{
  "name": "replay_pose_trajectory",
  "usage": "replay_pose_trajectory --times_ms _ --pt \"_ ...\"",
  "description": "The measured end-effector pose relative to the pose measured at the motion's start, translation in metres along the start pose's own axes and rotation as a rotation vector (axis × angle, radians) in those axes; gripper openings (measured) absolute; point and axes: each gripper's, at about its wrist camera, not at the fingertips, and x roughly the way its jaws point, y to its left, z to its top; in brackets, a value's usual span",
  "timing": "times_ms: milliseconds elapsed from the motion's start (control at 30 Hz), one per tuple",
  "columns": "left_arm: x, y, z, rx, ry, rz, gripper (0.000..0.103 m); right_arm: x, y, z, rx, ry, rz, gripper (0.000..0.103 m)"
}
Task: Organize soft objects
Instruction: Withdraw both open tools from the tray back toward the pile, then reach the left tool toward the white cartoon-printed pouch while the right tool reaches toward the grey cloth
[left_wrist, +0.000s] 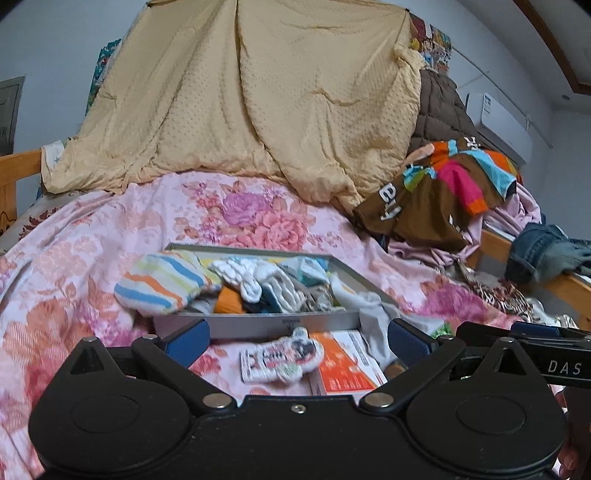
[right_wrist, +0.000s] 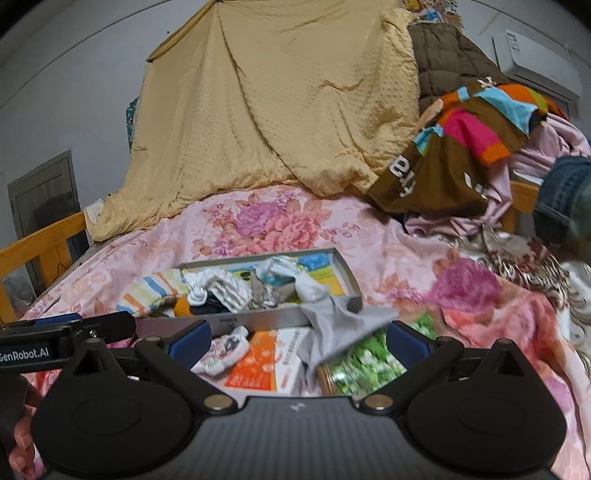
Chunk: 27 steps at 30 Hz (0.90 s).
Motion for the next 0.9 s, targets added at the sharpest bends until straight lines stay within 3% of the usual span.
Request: replay_pose_trajectory --times_ms 500,900 --pt "-0.017 -0.009 -0.034 0.024 0.084 0.015 0.102 -0.031 -0.006 -0.028 -0.024 0.044 -0.052 0.103" --pt "-0.019 -0.011 -0.047 0.045 0.13 0.033 0.102 -0.026 -0.015 -0.037 0.01 0.125 -0.088 0.103"
